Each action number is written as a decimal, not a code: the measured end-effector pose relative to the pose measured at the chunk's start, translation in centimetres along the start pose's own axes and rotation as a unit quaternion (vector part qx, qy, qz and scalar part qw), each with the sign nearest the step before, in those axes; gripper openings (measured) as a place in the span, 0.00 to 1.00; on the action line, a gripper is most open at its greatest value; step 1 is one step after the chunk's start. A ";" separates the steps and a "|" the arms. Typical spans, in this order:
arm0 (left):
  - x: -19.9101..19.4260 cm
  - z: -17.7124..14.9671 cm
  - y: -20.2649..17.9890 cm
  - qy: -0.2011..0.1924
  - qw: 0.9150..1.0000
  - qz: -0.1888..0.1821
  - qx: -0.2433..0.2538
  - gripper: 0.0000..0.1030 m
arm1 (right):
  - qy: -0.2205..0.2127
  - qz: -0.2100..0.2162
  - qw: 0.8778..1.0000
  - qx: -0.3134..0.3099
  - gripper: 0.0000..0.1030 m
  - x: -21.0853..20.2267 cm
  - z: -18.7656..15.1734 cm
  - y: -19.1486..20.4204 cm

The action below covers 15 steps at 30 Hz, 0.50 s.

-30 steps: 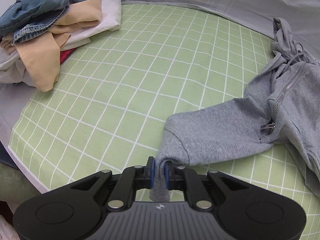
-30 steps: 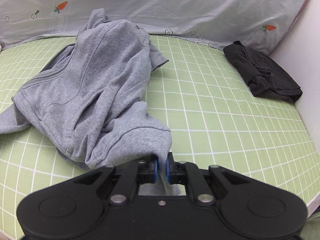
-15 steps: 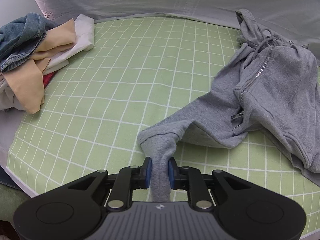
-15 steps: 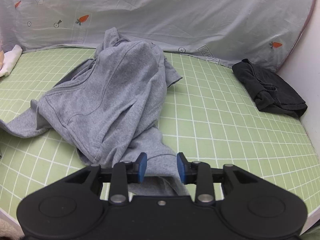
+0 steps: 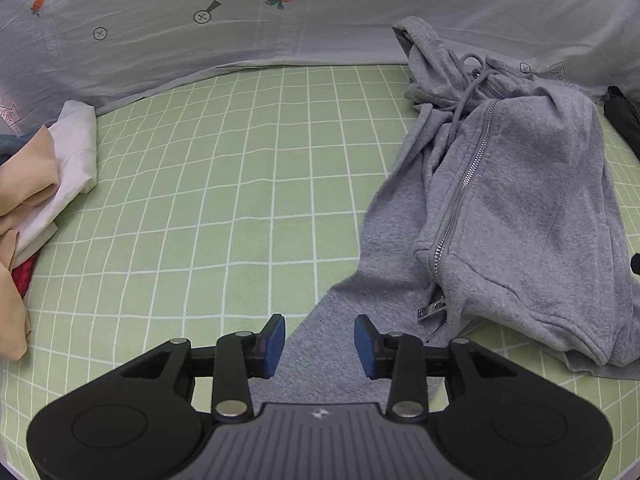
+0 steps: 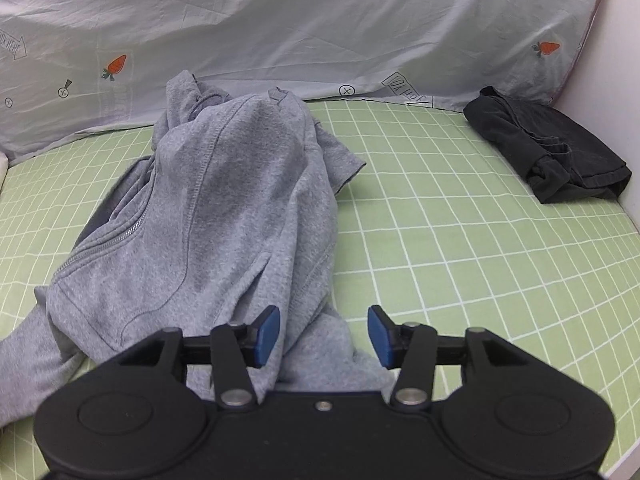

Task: Fold clothes
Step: 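Lay the hoodie flat on the mat and open both grippers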

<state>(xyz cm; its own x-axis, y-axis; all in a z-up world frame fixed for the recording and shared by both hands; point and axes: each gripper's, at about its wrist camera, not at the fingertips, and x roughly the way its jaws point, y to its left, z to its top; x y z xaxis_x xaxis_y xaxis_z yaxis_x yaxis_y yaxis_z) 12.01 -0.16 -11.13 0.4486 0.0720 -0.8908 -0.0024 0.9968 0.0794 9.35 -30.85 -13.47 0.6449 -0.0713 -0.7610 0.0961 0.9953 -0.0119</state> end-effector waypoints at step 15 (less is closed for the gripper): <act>5.2 -0.2 0.2 0.067 0.998 0.001 0.004 0.39 | -0.008 0.005 1.000 0.001 0.08 4.8 4.9 1.4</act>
